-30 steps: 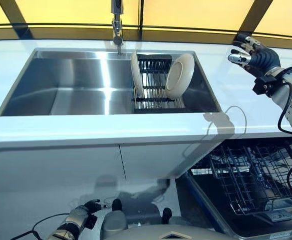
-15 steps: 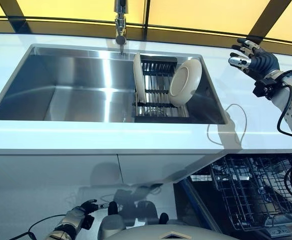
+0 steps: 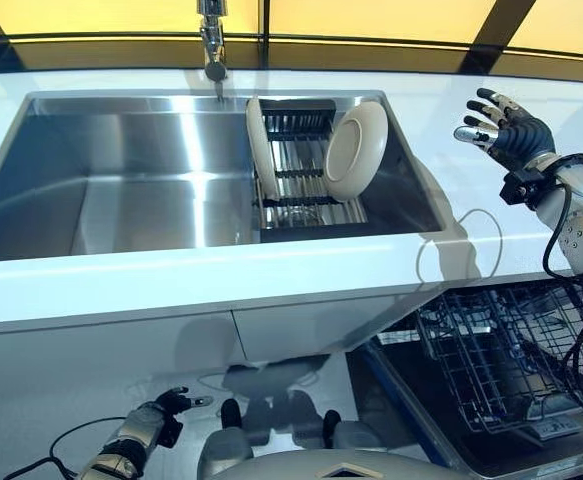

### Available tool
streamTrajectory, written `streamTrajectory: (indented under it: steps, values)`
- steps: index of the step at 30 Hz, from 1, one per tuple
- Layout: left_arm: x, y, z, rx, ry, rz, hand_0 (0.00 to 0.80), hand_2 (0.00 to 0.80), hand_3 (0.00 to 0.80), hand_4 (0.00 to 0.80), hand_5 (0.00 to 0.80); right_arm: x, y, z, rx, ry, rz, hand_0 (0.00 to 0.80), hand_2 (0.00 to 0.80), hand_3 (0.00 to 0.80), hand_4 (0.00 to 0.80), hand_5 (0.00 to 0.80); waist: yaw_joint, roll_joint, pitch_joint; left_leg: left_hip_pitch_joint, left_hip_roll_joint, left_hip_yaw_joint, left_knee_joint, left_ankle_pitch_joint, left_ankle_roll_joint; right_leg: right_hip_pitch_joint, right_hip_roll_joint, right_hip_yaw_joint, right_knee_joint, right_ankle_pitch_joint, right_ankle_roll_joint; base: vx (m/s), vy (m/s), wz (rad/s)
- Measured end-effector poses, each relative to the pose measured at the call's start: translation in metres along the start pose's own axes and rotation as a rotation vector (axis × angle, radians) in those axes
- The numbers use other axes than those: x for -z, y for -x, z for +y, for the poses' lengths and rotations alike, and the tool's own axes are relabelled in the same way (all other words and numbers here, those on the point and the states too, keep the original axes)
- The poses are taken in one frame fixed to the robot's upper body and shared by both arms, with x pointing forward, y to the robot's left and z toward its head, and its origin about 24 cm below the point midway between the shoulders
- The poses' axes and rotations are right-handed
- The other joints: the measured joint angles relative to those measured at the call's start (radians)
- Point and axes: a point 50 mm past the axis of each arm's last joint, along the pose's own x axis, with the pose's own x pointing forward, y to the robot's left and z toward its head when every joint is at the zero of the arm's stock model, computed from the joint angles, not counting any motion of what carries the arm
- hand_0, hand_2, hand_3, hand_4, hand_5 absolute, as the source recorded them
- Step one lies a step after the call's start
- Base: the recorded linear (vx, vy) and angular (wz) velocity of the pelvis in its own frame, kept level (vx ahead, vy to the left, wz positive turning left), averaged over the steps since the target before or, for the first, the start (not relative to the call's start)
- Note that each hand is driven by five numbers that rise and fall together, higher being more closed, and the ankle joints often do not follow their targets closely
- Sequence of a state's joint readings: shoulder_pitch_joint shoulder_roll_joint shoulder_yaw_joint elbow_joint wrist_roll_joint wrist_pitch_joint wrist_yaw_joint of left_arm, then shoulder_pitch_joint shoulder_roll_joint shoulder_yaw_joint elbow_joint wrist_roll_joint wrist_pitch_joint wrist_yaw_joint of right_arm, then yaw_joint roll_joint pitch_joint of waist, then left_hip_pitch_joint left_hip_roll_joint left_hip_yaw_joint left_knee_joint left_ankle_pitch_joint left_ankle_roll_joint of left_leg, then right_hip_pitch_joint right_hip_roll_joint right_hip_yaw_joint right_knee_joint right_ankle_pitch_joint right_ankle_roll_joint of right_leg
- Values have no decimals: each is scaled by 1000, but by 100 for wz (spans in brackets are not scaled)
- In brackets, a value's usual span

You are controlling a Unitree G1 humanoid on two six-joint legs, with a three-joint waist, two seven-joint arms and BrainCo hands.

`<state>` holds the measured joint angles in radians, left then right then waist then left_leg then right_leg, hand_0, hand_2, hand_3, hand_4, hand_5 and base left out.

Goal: Take plates into dishwasher

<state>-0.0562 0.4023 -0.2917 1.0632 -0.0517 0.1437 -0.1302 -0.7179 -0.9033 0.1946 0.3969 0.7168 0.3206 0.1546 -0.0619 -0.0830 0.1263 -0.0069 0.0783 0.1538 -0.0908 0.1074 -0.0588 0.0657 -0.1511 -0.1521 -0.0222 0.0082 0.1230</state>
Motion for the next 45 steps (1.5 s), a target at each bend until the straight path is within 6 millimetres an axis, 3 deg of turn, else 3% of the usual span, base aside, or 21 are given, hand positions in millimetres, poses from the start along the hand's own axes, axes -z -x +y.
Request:
streamTrajectory:
  steps: [6, 18, 22, 31, 45]
  values:
    - [0, -2, -18, 44, 14, -2, 0, 0, 0, 0, 0, 10, 2, -3, -32, 5, 100, 0, 0, 0, 0, 0, -6, 3, 0, 5, 15, 4, 1, -1, -18, 33, 25, -13, -61, 15, -18, 81, 32, -1]
    - [4, -2, -19, 46, 15, 4, 0, 0, 0, 0, 0, 20, 0, 4, -76, 0, 172, 0, 0, 0, 0, 0, -2, -5, -24, 14, 11, 7, 0, -4, -19, 40, 20, -18, -61, 16, -17, 42, 6, 0]
    - [15, -1, -23, 55, 16, 31, 0, 0, 0, 0, 0, 30, -4, 17, -120, -32, 211, 0, 0, 0, 0, 0, -3, -5, -54, 15, 12, 8, -1, -4, -18, 40, 20, -18, -61, 15, -17, 55, -8, 0]
    - [18, 0, -25, 65, 11, 40, 0, 0, 0, 0, 0, 48, -11, 49, -204, -118, 270, 0, 0, 0, 0, 0, 4, -5, -66, 15, 11, 5, -1, -3, -18, 43, 20, -21, -61, 16, -16, 57, 0, 1]
    - [25, 0, -28, 74, 2, 58, 0, 0, 0, 0, 0, 64, -21, 78, -126, -254, 308, 0, 0, 0, 0, 0, 25, -4, -65, 14, 11, 3, -1, -4, -18, 43, 19, -23, -61, 16, -16, 46, 8, 0]
